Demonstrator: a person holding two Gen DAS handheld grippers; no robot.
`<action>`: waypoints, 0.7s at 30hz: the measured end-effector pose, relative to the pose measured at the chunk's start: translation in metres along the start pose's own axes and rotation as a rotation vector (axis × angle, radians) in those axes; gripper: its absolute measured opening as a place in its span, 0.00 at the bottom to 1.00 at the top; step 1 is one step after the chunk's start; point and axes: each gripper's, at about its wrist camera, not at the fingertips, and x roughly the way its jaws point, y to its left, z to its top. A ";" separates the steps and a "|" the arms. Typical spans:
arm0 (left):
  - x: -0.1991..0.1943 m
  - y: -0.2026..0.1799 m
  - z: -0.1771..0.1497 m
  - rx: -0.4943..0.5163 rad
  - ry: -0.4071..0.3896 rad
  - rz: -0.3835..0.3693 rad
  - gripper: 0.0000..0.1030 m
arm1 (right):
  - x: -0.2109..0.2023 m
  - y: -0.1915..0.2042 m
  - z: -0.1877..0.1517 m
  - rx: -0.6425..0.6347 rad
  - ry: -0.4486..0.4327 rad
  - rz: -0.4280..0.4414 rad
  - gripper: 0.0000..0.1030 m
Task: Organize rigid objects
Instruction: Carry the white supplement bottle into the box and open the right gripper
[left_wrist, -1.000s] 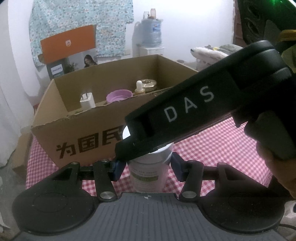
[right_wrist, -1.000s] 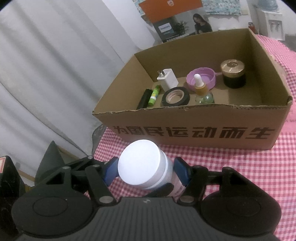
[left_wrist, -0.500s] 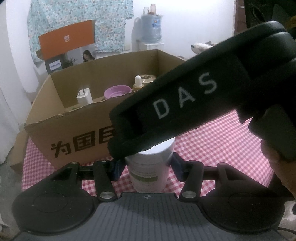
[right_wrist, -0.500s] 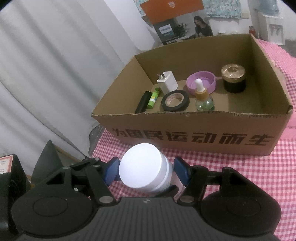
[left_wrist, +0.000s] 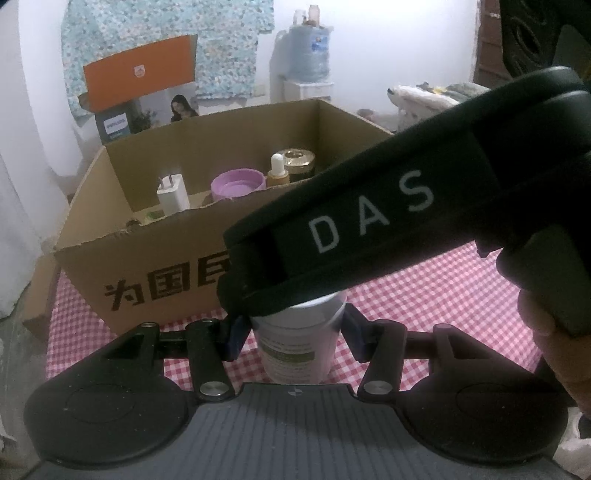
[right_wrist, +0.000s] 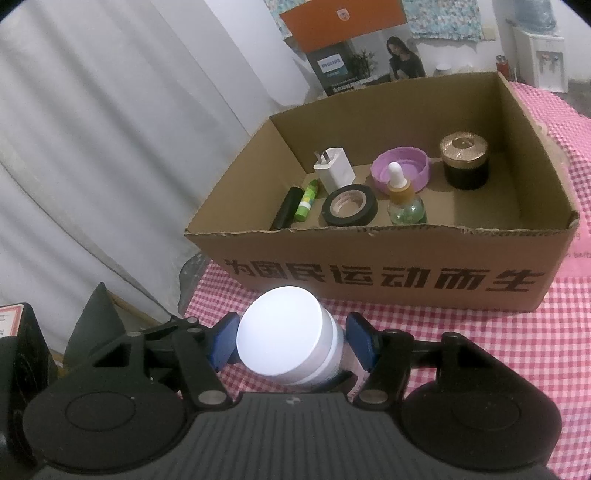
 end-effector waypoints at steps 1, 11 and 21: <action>-0.001 0.000 0.000 0.000 -0.002 0.001 0.51 | -0.001 0.001 0.000 -0.002 -0.002 0.001 0.64; -0.010 0.001 -0.002 0.013 -0.021 0.012 0.51 | -0.012 0.007 0.000 -0.011 -0.022 0.013 0.64; -0.037 -0.005 0.003 0.029 -0.089 0.043 0.51 | -0.033 0.025 0.002 -0.053 -0.067 0.031 0.64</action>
